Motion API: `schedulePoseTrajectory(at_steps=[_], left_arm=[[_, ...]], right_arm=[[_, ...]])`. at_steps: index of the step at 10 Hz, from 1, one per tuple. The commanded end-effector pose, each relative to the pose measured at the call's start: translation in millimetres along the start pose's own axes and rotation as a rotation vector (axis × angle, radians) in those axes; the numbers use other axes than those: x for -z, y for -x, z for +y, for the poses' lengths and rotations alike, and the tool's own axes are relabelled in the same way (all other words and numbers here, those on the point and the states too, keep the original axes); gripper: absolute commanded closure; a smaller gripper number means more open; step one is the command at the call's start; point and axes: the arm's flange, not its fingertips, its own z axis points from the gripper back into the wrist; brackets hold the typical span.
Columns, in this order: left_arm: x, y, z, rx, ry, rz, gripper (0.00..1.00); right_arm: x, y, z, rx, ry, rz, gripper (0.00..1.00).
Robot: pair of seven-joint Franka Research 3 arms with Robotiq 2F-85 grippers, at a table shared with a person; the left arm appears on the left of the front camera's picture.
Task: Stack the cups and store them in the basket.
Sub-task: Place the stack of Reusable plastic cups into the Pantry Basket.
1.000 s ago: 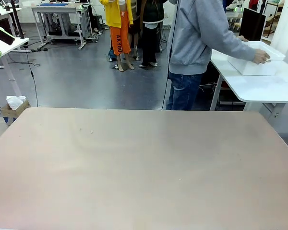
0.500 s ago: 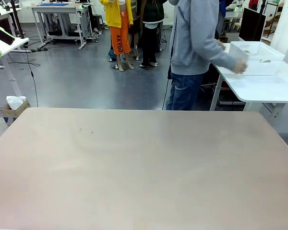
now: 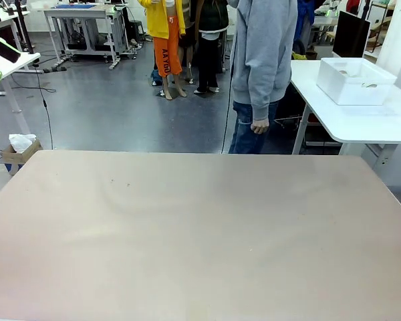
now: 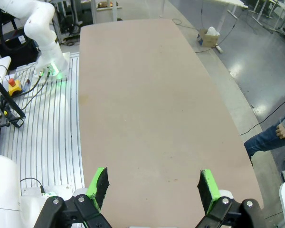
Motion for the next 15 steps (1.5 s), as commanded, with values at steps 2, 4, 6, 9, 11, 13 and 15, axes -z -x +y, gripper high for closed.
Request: schedulePoseTrajectory(at_steps=[2,4,6,9,11,13,15], left_arm=[[-2.6,-2.0,0.7,-0.004,0.007,-0.003,0.0],[-2.6,-2.0,0.7,-0.004,0.007,-0.003,0.0],[-2.6,-2.0,0.7,-0.004,0.007,-0.003,0.0],[-2.6,-2.0,0.7,-0.004,0.007,-0.003,0.0],[-2.6,-2.0,0.7,-0.004,0.007,-0.003,0.0],[-2.6,-2.0,0.7,-0.004,0.007,-0.003,0.0],[-2.6,-2.0,0.7,-0.004,0.007,-0.003,0.0]], right_arm=[[-1.7,-0.8,-0.9,-0.022,-0.003,-0.017,0.0],[-1.7,-0.8,-0.9,-0.022,-0.003,-0.017,0.0],[-1.7,-0.8,-0.9,-0.022,-0.003,-0.017,0.0],[-1.7,-0.8,-0.9,-0.022,-0.003,-0.017,0.0],[-1.7,-0.8,-0.9,-0.022,-0.003,-0.017,0.0],[-1.7,-0.8,-0.9,-0.022,-0.003,-0.017,0.0],[-1.7,-0.8,-0.9,-0.022,-0.003,-0.017,0.0]])
